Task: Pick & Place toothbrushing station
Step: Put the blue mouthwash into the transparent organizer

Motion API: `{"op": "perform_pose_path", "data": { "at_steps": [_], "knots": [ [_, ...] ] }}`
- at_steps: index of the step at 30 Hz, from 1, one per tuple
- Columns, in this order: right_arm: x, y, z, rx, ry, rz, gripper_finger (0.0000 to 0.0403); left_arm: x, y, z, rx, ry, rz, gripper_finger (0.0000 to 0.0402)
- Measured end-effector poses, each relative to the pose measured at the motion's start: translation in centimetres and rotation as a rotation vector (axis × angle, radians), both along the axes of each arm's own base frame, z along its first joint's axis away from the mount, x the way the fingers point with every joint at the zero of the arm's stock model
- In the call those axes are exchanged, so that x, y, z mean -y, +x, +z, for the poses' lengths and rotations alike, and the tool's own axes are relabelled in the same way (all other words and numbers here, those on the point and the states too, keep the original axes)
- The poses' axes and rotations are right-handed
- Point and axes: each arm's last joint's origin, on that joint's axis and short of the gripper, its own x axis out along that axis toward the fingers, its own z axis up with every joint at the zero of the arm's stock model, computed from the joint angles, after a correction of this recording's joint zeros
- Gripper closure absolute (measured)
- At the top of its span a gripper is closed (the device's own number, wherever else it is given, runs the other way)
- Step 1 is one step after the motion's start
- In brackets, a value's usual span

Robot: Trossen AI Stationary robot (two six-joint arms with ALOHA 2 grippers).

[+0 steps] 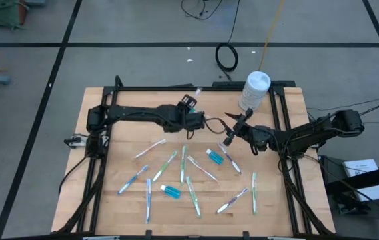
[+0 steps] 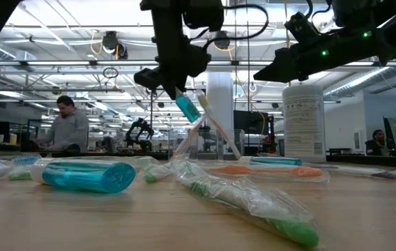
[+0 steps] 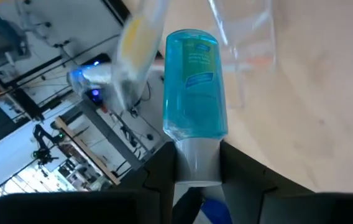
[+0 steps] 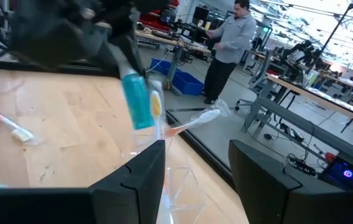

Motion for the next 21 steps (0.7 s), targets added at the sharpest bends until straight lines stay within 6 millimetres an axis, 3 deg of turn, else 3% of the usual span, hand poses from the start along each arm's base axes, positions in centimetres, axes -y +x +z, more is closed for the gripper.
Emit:
{"op": "perform_pose_path", "data": {
  "at_steps": [6,9,13,21],
  "knots": [
    [0.0,0.0,0.0,-0.002,-0.004,-0.002,0.0234,-2.1,0.4,0.4,0.007,0.105,0.01,0.0295],
    [0.2,0.0,0.0,-0.001,-0.004,-0.007,0.0234,-2.9,0.8,0.5,0.067,0.06,-0.006,0.0295],
    [0.2,0.0,0.0,0.003,0.001,-0.009,0.0234,-2.8,0.8,0.4,0.058,0.004,-0.05,0.0295],
    [0.3,0.0,0.0,0.017,0.016,-0.01,0.0234,-3.0,2.2,-1.2,-0.057,0.09,-0.15,0.0295]
  ]
}}
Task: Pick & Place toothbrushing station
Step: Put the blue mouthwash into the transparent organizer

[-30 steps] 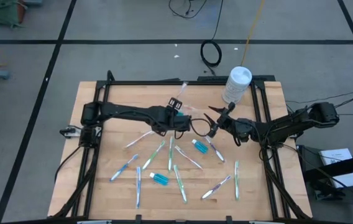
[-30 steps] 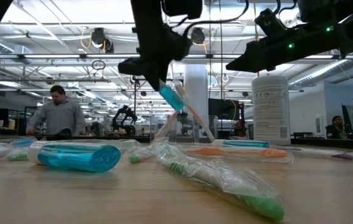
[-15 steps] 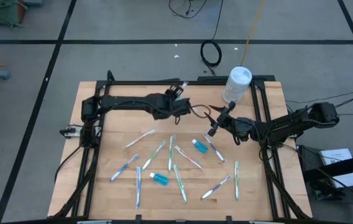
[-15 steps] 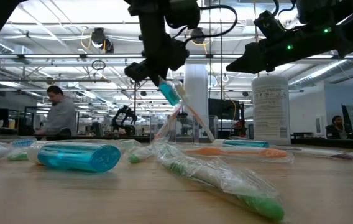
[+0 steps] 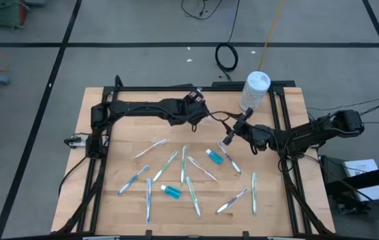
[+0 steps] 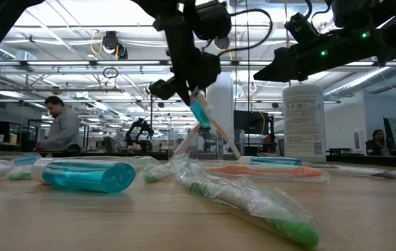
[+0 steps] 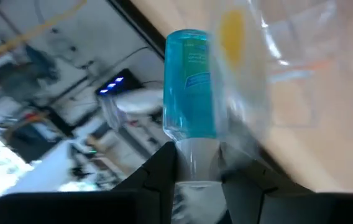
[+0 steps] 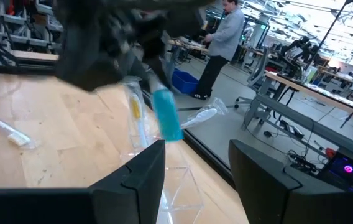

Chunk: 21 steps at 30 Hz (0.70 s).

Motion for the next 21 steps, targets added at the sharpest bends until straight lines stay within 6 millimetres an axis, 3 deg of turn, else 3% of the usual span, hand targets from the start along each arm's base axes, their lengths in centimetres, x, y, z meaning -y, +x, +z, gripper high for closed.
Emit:
{"op": "perform_pose_path", "data": {
  "at_steps": [7,13,21],
  "knots": [
    [0.0,0.0,0.1,0.008,0.0,0.0,0.0234,0.0,0.9,-1.9,-0.342,0.112,-0.223,0.0295],
    [0.0,0.0,-0.1,-0.01,0.0,0.0,0.0234,0.7,1.9,-1.4,-0.332,0.142,-0.335,0.0295],
    [-0.2,0.0,-0.2,-0.008,0.019,0.008,0.0234,0.5,2.1,-2.0,-0.446,0.098,-0.516,0.0295]
  ]
}}
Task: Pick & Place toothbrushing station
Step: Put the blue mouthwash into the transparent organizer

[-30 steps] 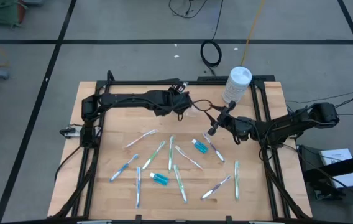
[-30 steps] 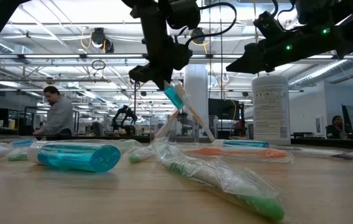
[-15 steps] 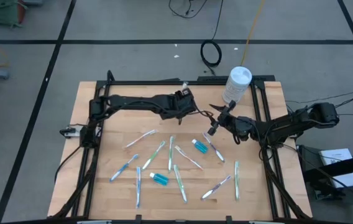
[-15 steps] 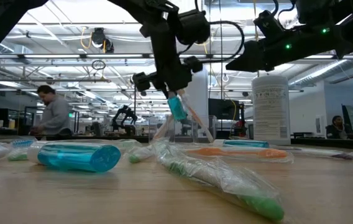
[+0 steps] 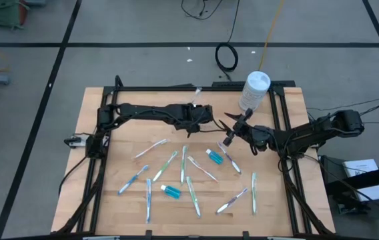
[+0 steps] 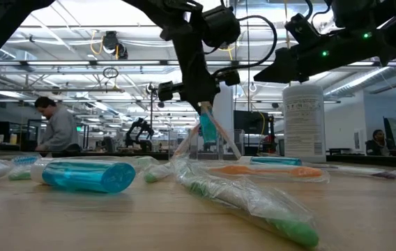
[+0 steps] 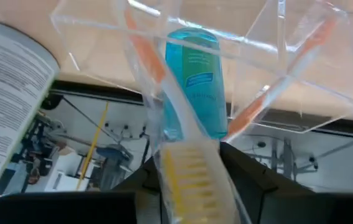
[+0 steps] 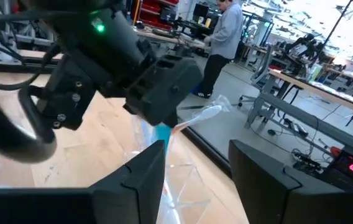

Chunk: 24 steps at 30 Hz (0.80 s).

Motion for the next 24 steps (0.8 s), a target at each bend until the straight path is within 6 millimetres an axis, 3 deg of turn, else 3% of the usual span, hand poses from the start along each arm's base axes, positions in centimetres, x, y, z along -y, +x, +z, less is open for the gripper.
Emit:
{"op": "perform_pose_path", "data": {
  "at_steps": [12,24],
  "knots": [
    [0.0,0.0,-0.2,-0.003,0.026,-0.002,0.0234,-2.4,-0.5,0.0,0.019,-0.048,0.033,0.0282],
    [0.0,0.0,-0.3,-0.008,0.026,-0.002,0.0234,-1.7,-0.2,-0.2,0.021,-0.165,-0.091,0.0275]
  ]
}}
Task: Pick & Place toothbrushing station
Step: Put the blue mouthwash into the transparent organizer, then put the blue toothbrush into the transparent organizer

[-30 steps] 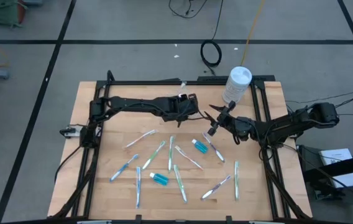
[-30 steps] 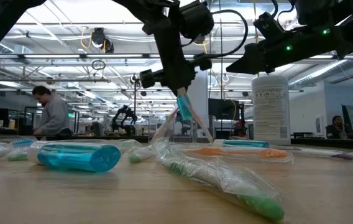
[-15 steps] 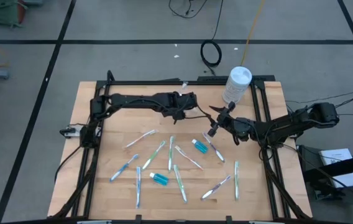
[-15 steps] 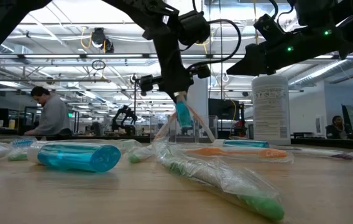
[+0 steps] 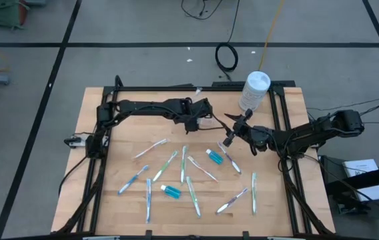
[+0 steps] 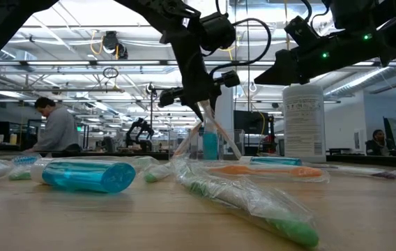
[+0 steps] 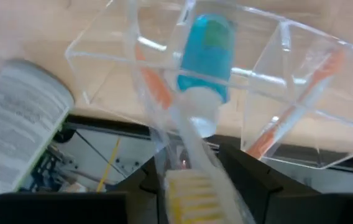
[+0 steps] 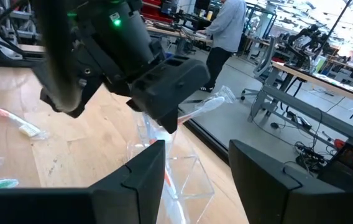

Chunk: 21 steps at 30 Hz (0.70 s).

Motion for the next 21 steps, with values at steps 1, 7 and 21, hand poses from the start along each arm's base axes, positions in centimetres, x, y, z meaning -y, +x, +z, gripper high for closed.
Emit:
{"op": "perform_pose_path", "data": {
  "at_steps": [1,7,21],
  "knots": [
    [0.0,0.0,0.0,0.0,0.0,0.0,0.0234,-0.1,0.1,0.0,0.017,-0.004,0.013,0.0275],
    [0.0,0.0,0.0,0.0,0.0,0.0,0.0234,-0.3,0.0,0.1,0.081,-0.04,0.098,0.0275],
    [0.0,0.0,-0.1,-0.014,0.0,0.0,0.0234,0.4,0.0,2.7,0.247,0.224,0.333,0.0275]
  ]
}}
